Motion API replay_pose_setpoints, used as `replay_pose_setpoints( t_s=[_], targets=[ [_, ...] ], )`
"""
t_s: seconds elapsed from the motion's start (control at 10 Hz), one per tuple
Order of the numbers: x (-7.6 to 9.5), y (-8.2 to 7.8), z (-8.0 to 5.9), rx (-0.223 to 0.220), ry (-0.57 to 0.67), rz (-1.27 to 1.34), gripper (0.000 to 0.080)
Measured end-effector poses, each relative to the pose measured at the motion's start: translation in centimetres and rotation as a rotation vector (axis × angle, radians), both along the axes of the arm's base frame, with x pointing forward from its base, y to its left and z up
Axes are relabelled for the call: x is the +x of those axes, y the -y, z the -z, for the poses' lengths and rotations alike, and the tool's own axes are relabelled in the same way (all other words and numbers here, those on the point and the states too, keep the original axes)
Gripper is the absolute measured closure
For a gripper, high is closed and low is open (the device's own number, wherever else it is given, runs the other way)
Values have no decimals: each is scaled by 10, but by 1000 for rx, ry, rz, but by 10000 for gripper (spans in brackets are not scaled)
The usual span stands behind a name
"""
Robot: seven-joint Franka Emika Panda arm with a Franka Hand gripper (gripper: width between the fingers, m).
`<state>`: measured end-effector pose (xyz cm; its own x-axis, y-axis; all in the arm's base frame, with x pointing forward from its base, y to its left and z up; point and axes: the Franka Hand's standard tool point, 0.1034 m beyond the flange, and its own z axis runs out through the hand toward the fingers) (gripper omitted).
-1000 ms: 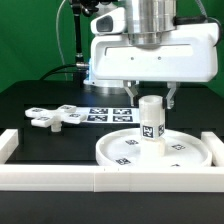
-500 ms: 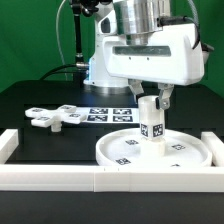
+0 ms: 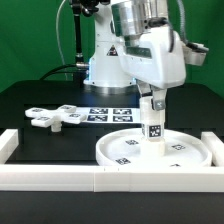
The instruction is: Assemble round table
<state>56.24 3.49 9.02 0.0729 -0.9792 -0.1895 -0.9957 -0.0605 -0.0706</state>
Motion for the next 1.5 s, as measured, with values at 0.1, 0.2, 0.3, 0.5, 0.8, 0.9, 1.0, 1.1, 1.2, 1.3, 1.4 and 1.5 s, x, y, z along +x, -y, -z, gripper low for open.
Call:
replay_pose_setpoints(
  t_s=[0.1,0.2,0.3,0.5,0.8,0.9,1.0,1.1,1.2,1.3,1.4,1.5],
  targets=[
    [0,-2,1,18,-11,96,392],
    [2,-5,1,37,-26,222,392],
    [4,-5,1,44,-37,288,392],
    [4,-6,1,54,-43,314,392],
    [4,-8,1,48,-23,218,163],
    [4,-9,1,44,-13,169,163],
    [4,-9,1,37,9,64,152],
    [4,-9,1,32,24,-6,152],
    [3,-8,2,26,38,-74,151],
    [2,-4,4,14,66,-229,151],
    [2,-5,4,-15,64,-351,151],
    [6,-7,2,-44,87,-499,151]
  ],
)
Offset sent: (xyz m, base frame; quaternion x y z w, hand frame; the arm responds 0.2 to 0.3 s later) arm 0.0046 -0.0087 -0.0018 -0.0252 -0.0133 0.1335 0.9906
